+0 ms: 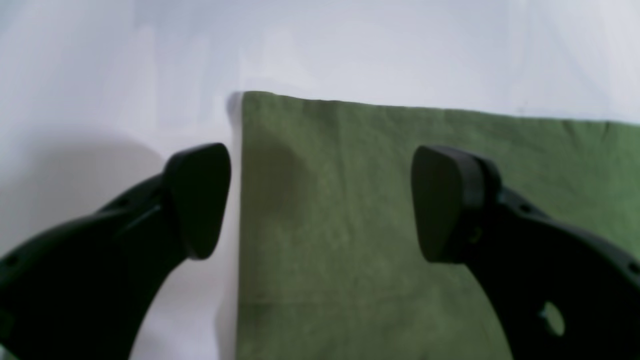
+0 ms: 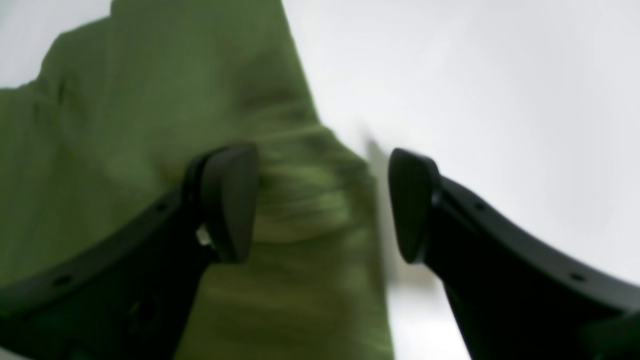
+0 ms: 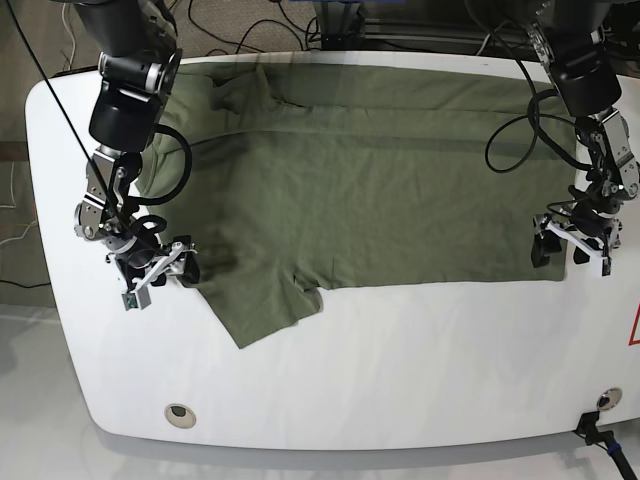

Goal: Fold the T-shirt properly
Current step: 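Reach both grippers to the shirt's hem corners and grasp them, then lift the hem and fold it over toward the collar edge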

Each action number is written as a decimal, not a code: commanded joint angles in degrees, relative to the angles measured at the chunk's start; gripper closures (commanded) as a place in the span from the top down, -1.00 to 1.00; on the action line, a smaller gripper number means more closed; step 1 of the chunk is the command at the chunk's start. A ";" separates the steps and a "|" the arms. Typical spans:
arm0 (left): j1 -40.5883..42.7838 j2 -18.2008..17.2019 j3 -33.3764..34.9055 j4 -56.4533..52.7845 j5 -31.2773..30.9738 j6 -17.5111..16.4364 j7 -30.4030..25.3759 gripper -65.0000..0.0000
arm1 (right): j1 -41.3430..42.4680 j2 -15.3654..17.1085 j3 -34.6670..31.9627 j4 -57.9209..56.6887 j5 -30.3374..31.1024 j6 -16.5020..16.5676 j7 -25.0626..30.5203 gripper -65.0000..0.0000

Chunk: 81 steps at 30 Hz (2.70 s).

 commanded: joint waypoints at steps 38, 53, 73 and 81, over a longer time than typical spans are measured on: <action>-9.55 -2.32 -0.50 -14.99 3.53 -0.81 -6.59 0.61 | 1.24 -0.35 -3.32 -7.73 1.29 2.85 6.19 -0.98; -9.37 0.58 -0.24 -19.65 3.62 3.15 -10.10 0.61 | 1.15 -0.53 -3.32 -7.82 1.02 2.85 6.19 -1.00; -9.46 1.55 -0.24 -19.47 3.44 -1.60 -9.84 -0.93 | 0.10 -0.44 -3.32 -7.82 1.20 2.85 6.19 -1.00; -9.37 1.37 -1.12 -15.51 3.36 -1.60 -9.93 -1.00 | 0.27 0.44 -3.15 -3.16 1.29 2.85 5.84 -1.00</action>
